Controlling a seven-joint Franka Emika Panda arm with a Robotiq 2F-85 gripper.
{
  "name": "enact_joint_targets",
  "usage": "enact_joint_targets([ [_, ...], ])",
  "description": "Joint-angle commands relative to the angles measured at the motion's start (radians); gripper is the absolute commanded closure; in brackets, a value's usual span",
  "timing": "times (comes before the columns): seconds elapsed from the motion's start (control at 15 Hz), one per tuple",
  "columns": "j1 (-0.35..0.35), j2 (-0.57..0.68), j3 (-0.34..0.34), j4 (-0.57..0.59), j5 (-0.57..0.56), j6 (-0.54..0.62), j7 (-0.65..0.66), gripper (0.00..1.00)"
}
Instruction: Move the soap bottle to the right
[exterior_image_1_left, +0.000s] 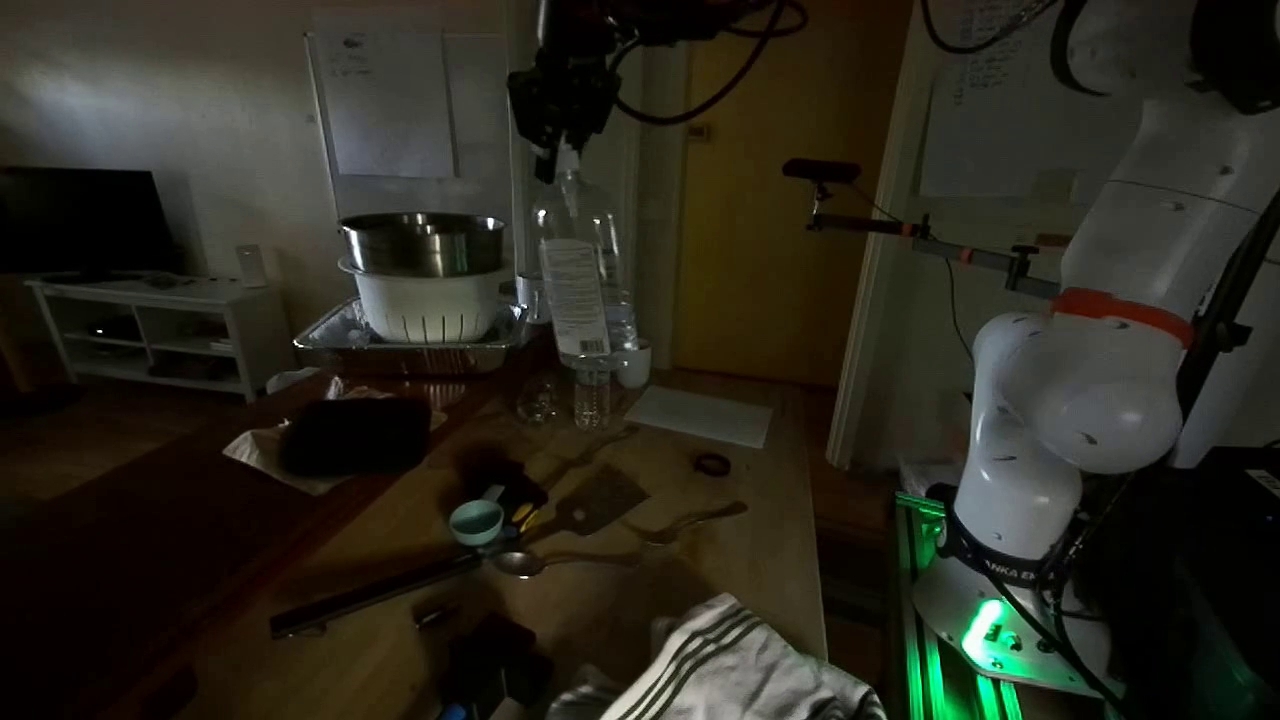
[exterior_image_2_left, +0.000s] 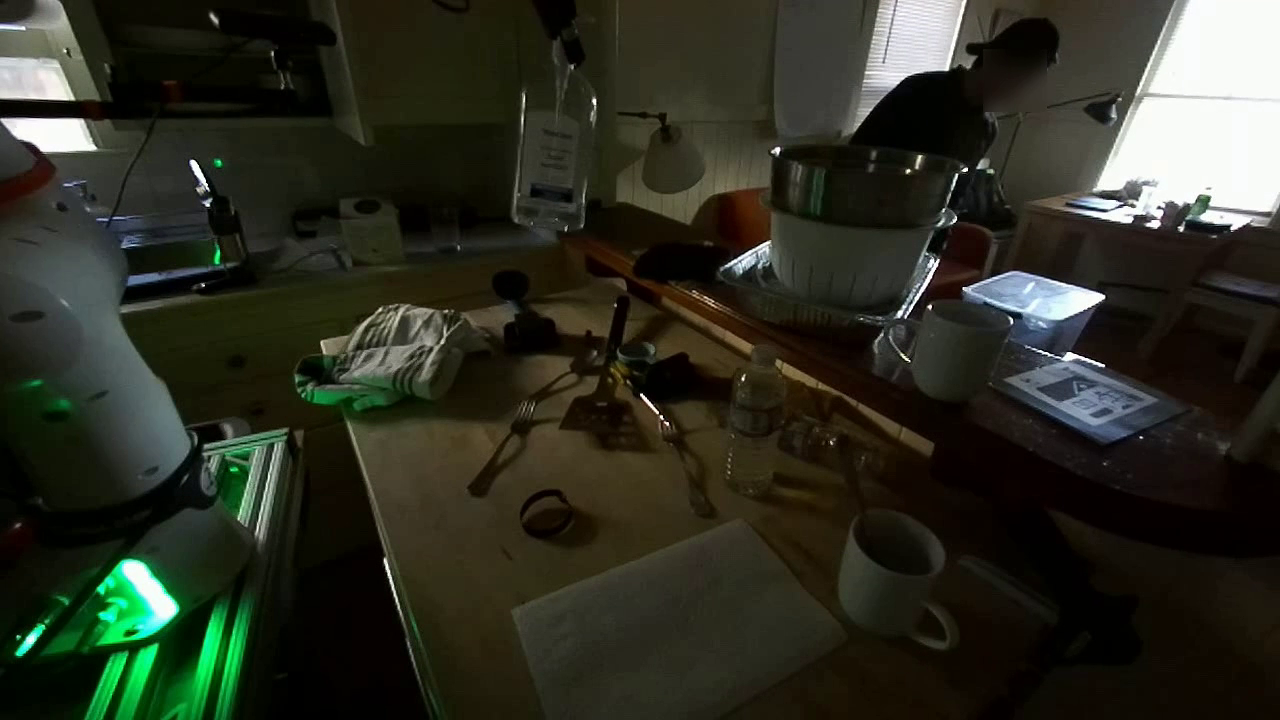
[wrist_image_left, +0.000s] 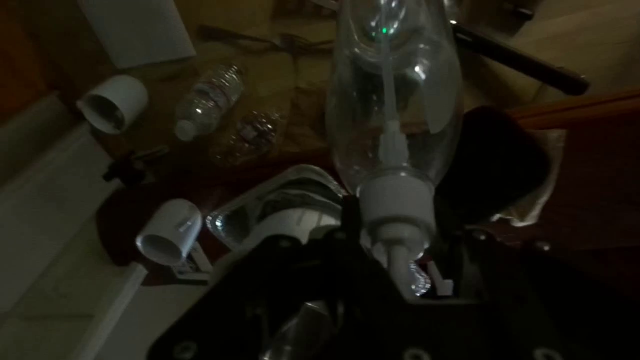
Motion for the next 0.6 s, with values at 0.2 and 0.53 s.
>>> enact_joint_targets([
  [0.2,-0.137,-0.337,-0.039,-0.387,-0.002,-0.043,0.168,0.89],
  [0.53,-0.207,-0.390,-0.044,-0.471,0.003,-0.047,0.211,0.64],
])
